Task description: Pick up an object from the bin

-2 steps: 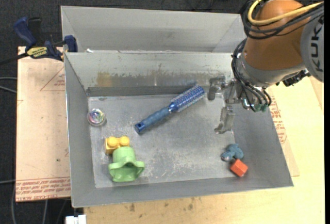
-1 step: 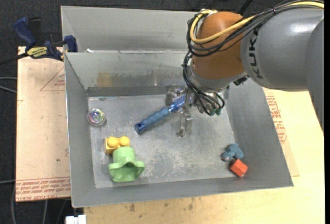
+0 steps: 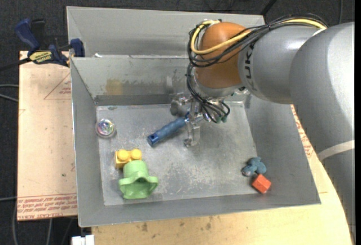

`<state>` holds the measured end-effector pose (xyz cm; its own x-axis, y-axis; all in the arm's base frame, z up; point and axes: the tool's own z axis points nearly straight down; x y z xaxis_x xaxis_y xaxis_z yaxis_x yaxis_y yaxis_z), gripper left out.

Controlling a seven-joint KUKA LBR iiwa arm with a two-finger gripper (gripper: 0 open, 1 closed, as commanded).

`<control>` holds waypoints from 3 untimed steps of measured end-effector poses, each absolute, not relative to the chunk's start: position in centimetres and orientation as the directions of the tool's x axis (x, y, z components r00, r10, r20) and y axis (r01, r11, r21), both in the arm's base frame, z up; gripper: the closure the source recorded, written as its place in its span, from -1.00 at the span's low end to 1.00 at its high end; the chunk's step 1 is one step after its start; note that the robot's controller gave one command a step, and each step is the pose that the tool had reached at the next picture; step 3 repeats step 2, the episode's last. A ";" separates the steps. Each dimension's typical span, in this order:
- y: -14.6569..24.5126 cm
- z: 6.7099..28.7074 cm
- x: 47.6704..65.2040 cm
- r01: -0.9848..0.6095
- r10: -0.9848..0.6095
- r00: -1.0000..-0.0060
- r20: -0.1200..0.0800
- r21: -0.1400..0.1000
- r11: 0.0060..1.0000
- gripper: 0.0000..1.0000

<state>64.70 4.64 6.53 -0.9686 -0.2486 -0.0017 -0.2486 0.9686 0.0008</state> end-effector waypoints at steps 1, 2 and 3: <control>4.7 7.1 64.8 -0.248 -0.248 -0.969 -0.005 0.001 0.969 1.00; 3.4 23.6 61.6 -0.295 -0.295 -0.955 -0.010 -0.002 0.955 1.00; 3.4 23.6 61.6 -0.295 -0.295 -0.955 -0.010 -0.002 0.955 1.00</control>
Offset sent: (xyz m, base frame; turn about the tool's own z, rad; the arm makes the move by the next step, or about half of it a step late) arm 0.0000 0.0000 0.0000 0.0000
